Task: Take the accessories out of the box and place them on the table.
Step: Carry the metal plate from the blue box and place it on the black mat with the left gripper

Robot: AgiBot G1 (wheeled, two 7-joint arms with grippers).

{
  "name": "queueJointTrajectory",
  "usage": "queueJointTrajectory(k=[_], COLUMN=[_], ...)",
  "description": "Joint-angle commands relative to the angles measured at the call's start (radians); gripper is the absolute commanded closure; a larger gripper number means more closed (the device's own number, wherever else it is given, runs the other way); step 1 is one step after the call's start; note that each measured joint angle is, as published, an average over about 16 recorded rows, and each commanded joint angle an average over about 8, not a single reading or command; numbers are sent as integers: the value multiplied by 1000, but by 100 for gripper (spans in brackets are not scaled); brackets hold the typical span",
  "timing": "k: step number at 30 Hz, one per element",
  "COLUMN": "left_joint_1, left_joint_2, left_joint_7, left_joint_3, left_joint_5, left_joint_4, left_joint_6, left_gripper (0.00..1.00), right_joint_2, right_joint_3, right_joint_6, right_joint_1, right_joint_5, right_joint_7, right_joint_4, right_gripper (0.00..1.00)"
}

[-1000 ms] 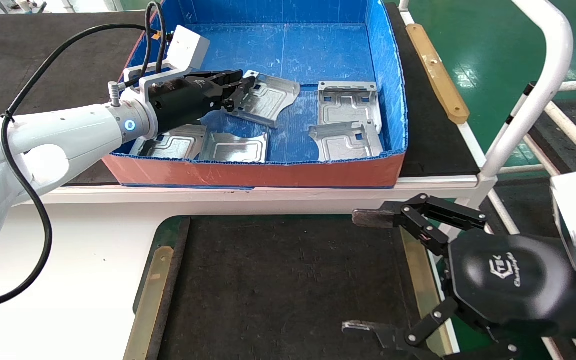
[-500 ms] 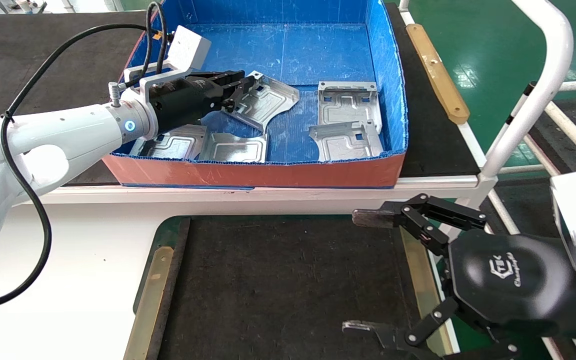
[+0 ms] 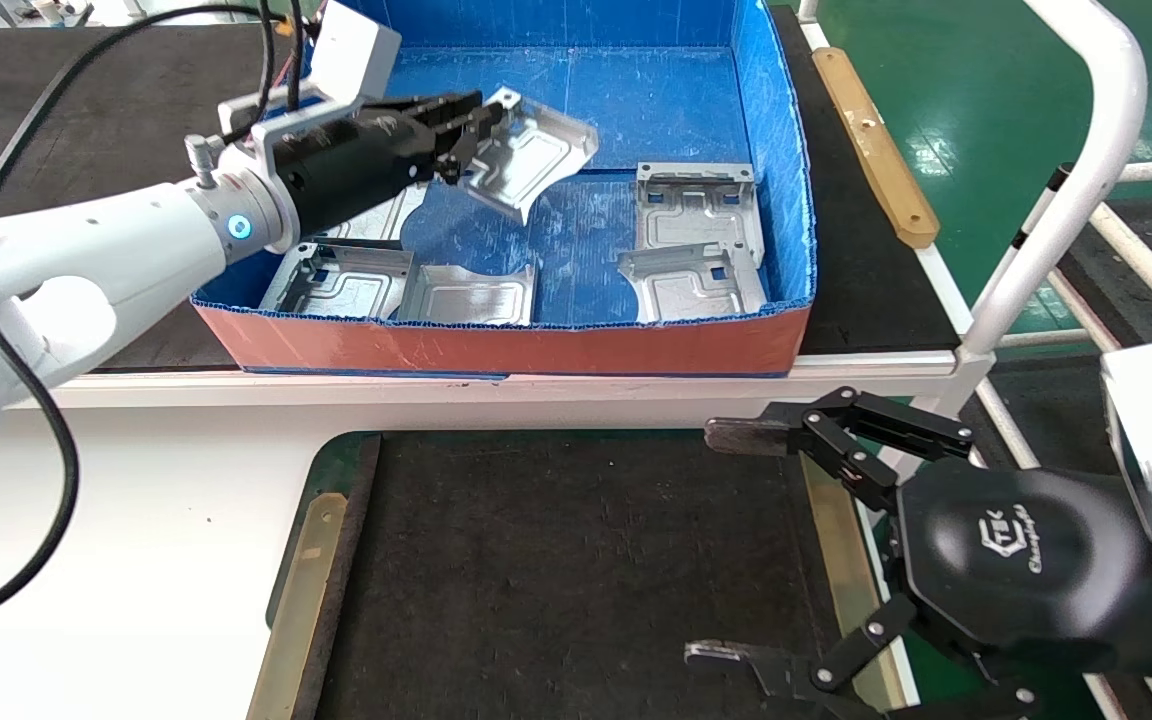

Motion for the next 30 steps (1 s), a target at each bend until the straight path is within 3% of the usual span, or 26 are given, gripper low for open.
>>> queueJointTrajectory(k=[1, 5, 6, 18, 30], left_joint_1=[0, -4, -5, 37, 114], left_joint_2=[-6, -38, -48, -207, -355], left_joint_7=[3, 9, 11, 61, 45], left_joint_3=[-6, -31, -37, -100, -146], left_joint_5=[-8, -46, -57, -183, -289], left_joint_4=[-17, -61, -72, -188, -224], left_joint_6=[6, 63, 84, 409, 664], left_gripper=[100, 100, 100, 100, 100], right_joint_2=[0, 0, 0, 0, 0], right_joint_3=[0, 0, 0, -1, -1], right_joint_6=[0, 0, 0, 0, 0], right_joint_1=[0, 0, 0, 0, 0], right_joint_5=[0, 0, 0, 0, 1], right_joint_7=[0, 0, 0, 0, -1], right_joint_4=[0, 0, 0, 0, 0], right_gripper=[45, 95, 100, 100, 100])
